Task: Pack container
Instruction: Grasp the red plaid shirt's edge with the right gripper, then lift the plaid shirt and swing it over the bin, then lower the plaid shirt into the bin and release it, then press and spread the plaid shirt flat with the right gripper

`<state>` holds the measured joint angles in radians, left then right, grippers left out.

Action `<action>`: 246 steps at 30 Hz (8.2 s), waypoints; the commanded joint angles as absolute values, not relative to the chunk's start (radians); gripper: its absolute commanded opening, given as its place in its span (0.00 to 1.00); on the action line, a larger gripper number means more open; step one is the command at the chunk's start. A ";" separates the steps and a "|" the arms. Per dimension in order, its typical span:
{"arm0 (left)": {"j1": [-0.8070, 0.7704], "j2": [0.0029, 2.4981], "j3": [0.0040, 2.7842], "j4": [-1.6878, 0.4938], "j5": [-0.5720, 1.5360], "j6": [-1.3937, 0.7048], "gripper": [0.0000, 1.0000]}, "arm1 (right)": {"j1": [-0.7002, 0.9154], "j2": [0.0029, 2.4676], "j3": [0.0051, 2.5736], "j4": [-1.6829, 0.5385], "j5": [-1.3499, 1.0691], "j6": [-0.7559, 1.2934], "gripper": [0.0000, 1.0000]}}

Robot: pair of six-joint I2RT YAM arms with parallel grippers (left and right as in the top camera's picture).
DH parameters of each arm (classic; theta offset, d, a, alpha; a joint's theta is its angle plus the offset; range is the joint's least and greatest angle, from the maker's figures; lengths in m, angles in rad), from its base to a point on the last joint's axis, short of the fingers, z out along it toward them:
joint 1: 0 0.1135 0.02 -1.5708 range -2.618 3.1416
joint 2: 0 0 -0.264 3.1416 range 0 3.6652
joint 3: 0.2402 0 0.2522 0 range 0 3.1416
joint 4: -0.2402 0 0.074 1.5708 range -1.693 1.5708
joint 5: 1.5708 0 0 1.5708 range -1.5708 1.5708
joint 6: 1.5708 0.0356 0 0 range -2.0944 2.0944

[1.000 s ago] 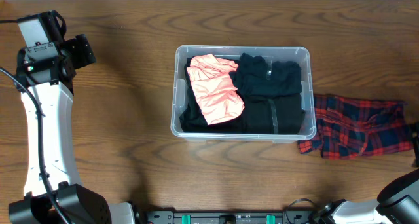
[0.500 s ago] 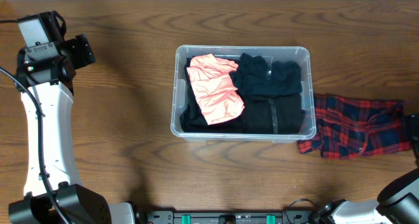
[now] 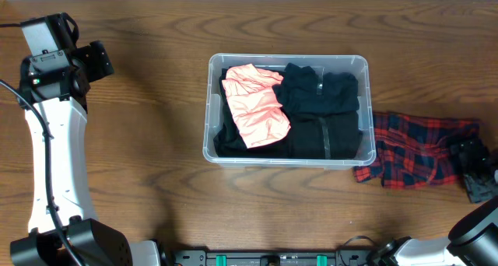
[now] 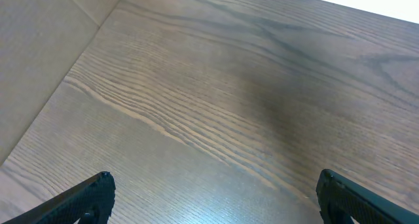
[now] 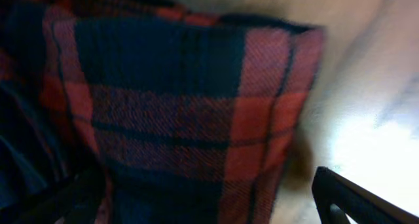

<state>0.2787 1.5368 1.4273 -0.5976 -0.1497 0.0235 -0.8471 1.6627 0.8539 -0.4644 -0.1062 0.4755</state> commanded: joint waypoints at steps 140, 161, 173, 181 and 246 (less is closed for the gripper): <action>0.281 1.537 1.431 -0.598 -0.159 0.025 0.98 | 0.806 1.484 1.347 -0.200 0.388 1.304 0.02; 0.281 1.537 1.431 -0.598 -0.159 0.025 0.98 | 0.841 1.484 1.347 -0.508 0.362 1.339 0.01; 0.281 1.537 1.431 -0.598 -0.159 0.025 0.98 | 0.841 1.484 1.347 -0.691 0.473 1.338 0.01; 0.281 1.537 1.431 -0.598 -0.159 0.025 0.98 | 0.841 1.484 1.347 -0.835 0.580 1.338 0.01; 0.281 1.537 1.431 -0.598 -0.159 0.025 0.98 | 0.760 1.629 1.346 -0.610 0.170 0.253 0.01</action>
